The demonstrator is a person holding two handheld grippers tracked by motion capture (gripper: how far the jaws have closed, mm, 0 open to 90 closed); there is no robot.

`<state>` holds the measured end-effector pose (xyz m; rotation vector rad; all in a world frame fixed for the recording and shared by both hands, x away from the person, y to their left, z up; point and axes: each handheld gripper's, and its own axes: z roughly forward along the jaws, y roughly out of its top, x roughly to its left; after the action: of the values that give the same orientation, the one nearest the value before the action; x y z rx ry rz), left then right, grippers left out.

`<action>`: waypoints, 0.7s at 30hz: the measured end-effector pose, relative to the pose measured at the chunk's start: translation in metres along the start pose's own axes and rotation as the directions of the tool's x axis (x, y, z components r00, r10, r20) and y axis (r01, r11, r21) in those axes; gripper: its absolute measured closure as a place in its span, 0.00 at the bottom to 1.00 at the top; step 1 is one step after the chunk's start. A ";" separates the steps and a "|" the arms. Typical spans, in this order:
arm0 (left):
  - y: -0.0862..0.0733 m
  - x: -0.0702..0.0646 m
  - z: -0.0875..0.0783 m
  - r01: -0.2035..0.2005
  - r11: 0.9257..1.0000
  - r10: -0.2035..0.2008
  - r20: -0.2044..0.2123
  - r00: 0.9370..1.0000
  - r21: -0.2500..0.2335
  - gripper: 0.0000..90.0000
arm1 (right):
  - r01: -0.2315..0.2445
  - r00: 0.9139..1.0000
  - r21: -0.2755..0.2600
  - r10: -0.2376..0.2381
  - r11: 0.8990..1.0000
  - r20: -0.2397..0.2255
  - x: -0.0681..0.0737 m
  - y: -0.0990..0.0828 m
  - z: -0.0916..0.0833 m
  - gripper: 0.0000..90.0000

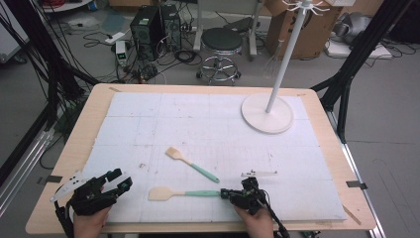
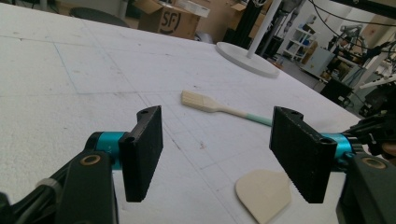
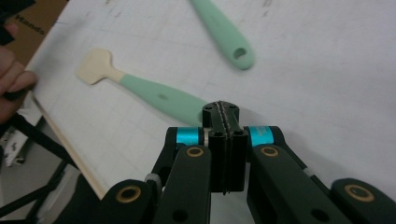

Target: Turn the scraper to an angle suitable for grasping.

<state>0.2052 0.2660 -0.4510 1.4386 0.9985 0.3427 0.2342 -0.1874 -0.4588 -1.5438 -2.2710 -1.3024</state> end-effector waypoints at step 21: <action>0.000 0.001 -0.001 0.002 1.000 -0.002 0.002 1.000 -0.001 0.39 | 0.024 1.000 0.006 -0.024 1.000 0.008 0.013 0.019 0.028 1.00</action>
<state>0.2048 0.2671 -0.4513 1.4362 0.9982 0.3405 0.2535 -0.1569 -0.4585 -1.5277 -2.3031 -1.2969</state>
